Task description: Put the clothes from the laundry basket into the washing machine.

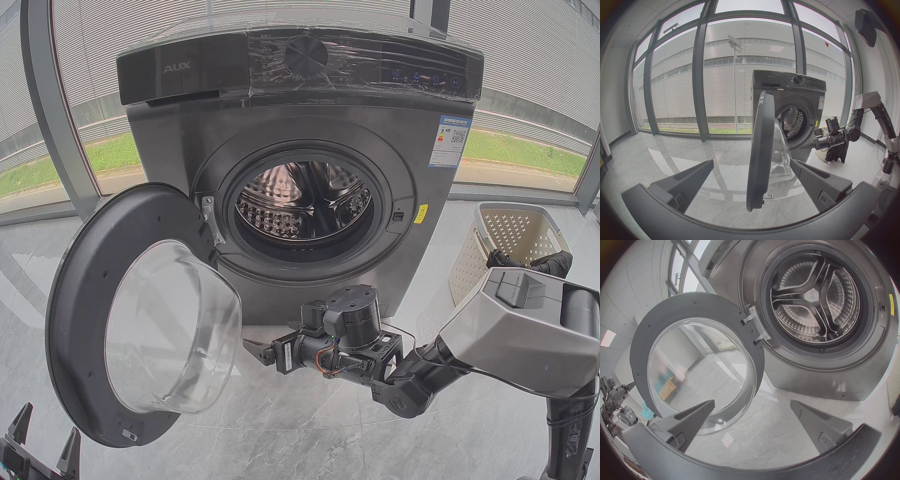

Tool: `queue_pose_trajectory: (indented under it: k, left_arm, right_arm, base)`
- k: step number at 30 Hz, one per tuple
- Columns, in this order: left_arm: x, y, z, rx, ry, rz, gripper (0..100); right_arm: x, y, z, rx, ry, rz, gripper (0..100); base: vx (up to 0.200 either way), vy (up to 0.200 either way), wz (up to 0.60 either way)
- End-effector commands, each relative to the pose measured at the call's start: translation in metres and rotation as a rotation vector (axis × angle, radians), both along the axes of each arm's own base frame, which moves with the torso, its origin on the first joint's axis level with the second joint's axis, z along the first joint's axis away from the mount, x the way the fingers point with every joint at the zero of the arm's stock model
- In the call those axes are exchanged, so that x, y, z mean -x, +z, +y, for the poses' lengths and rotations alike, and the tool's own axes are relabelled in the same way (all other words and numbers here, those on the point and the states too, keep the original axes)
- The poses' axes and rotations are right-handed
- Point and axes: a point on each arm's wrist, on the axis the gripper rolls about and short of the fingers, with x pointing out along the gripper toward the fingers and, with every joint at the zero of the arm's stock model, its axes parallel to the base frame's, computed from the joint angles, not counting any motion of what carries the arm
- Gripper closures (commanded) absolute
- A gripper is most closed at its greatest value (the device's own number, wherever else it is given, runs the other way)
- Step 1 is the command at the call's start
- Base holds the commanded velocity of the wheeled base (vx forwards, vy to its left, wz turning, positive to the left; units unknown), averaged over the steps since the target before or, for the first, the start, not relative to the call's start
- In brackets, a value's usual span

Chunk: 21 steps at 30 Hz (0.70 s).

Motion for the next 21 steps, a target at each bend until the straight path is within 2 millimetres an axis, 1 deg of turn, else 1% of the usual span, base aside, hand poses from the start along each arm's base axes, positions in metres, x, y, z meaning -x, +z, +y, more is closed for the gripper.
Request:
queue_pose_trajectory:
  k: [1,4,8,9,10,11,12,15,18,19,21]
  left_arm:
    - [0.000,-0.005,0.000,0.000,0.000,0.000,0]
    - [0.000,-0.005,0.000,0.002,0.000,0.000,0]
    - [0.000,-0.005,0.000,0.002,0.001,0.000,0]
    - [0.000,-0.005,0.000,0.002,0.001,0.000,0]
    - [0.000,-0.005,0.000,0.002,0.001,0.000,0]
    - [0.000,-0.005,0.000,0.002,0.001,0.000,0]
    - [0.000,-0.005,0.000,0.000,0.001,0.000,0]
    - [0.000,-0.005,0.000,0.000,0.001,0.000,0]
    - [0.000,-0.005,0.000,0.000,0.000,0.000,0]
    - [0.000,-0.005,0.000,0.000,0.001,0.000,0]
    - [0.000,-0.005,0.000,0.000,0.001,0.000,0]
  right_arm:
    - [-0.002,-0.001,0.001,-0.007,-0.001,-0.011,0]
    - [-0.002,-0.001,0.001,-0.012,-0.001,-0.016,0]
    - [-0.003,0.004,-0.003,-0.020,-0.014,-0.023,0]
    - [-0.005,0.006,-0.008,-0.019,-0.035,-0.028,0]
    - [-0.006,0.015,-0.016,-0.021,-0.065,-0.043,0]
    - [-0.005,0.019,-0.018,-0.024,-0.074,-0.050,0]
    - [-0.001,0.032,-0.031,-0.028,-0.096,-0.063,0]
    - [0.009,0.054,-0.067,-0.025,-0.138,-0.111,0]
    - [0.024,0.062,-0.106,0.004,-0.187,-0.165,0]
    - [0.029,0.065,-0.123,0.021,-0.212,-0.194,0]
    - [0.040,0.070,-0.150,0.052,-0.254,-0.238,0]
  base:
    - [0.000,0.000,0.00]
    - [0.000,0.000,0.00]
    - [0.000,0.000,0.00]
    - [0.000,0.000,0.00]
    - [0.000,0.000,0.00]
    - [0.000,0.000,0.00]
    - [0.000,0.000,0.00]
    - [0.000,0.000,0.00]
    - [0.000,0.000,0.00]
    - [0.000,0.000,0.00]
    - [0.000,0.000,0.00]
